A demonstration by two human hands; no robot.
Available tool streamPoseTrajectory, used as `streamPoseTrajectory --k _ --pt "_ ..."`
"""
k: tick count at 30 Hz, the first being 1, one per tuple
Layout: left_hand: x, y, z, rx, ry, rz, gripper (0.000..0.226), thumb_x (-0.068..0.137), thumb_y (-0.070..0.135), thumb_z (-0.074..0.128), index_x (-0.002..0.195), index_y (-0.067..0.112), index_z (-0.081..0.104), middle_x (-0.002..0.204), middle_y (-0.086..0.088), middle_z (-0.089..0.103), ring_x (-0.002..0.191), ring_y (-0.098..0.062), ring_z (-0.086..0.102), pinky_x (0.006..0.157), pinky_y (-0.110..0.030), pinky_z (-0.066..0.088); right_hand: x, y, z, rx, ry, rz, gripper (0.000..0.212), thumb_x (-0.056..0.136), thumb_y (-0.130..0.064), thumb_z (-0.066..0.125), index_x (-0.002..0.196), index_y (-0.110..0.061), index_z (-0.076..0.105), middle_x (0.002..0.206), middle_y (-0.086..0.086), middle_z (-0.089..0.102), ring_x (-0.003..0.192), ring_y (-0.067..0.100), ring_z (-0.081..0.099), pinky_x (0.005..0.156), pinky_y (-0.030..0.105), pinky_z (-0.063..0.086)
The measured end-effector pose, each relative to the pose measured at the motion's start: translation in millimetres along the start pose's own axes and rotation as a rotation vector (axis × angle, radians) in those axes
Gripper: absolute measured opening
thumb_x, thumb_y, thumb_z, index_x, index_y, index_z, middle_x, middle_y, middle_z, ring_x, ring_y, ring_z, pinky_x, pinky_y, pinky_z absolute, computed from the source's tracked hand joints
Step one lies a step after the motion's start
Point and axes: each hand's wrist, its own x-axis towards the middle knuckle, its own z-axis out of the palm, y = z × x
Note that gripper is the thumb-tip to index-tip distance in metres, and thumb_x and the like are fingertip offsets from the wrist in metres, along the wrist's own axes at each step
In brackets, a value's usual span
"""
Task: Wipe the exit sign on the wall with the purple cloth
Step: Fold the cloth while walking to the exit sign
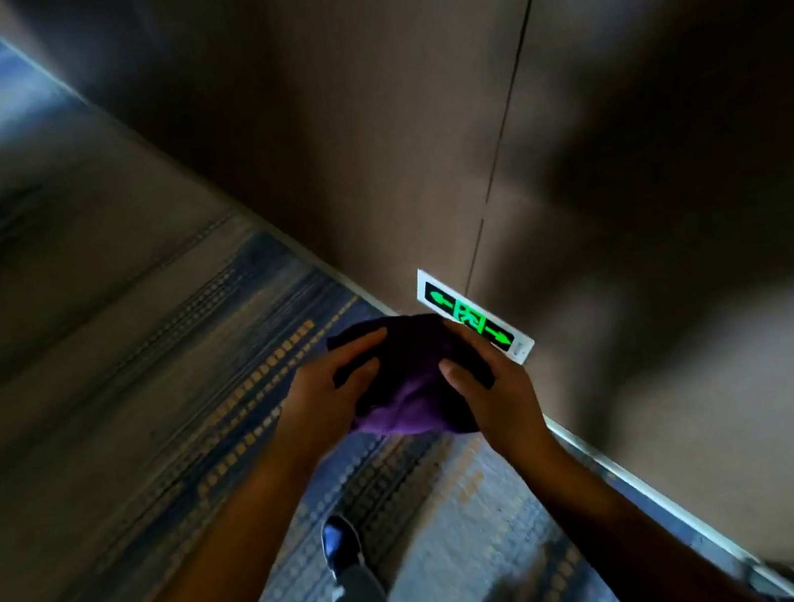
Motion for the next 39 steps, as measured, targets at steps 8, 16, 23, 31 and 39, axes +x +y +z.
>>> streamPoseTrajectory --k 8,16,23,31,39 --pt "144 13 -64 0.028 -0.278 0.219 0.037 0.1 0.009 0.06 0.135 0.022 0.065 0.134 0.004 0.062 0.126 -0.007 0.056 0.095 0.003 0.037 82 -46 41 0.082 0.189 0.095 0.055 0.103 -0.021 0.064 0.153 -0.036 0.047 0.145 -0.008 0.061 0.128 -0.001 0.06 0.111 0.026 0.05" --pt "280 37 -44 -0.005 -0.583 0.363 0.033 0.101 0.013 0.061 0.13 0.028 0.069 0.132 0.007 0.066 0.126 -0.008 0.06 0.111 -0.026 0.046 150 -31 46 0.04 0.526 0.109 0.05 0.108 -0.018 0.056 0.156 -0.024 0.045 0.134 -0.034 0.053 0.117 -0.032 0.049 0.095 -0.003 0.039" --pt "366 56 -9 0.037 -0.912 0.474 0.047 0.096 0.008 0.068 0.141 0.014 0.059 0.139 0.005 0.055 0.132 -0.006 0.05 0.109 -0.01 0.038 221 -10 36 0.081 0.734 0.234 0.047 0.107 -0.009 0.055 0.152 -0.019 0.052 0.145 -0.002 0.062 0.119 -0.018 0.059 0.105 0.006 0.044" --pt "434 66 24 0.004 -1.16 0.5 0.043 0.094 0.0 0.067 0.132 0.02 0.062 0.126 0.004 0.063 0.102 0.024 0.059 0.088 0.0 0.043 238 -17 53 0.112 1.046 0.354 0.047 0.101 -0.019 0.056 0.148 -0.021 0.057 0.14 -0.007 0.067 0.131 0.004 0.061 0.112 0.022 0.045" --pt "466 30 22 0.091 -1.446 0.612 0.035 0.094 0.001 0.066 0.125 0.015 0.073 0.119 0.002 0.073 0.109 0.003 0.065 0.102 -0.016 0.047 258 -29 164 0.235 1.411 0.545 0.048 0.093 -0.021 0.057 0.14 -0.029 0.06 0.13 -0.02 0.067 0.119 -0.018 0.06 0.105 0.009 0.042"
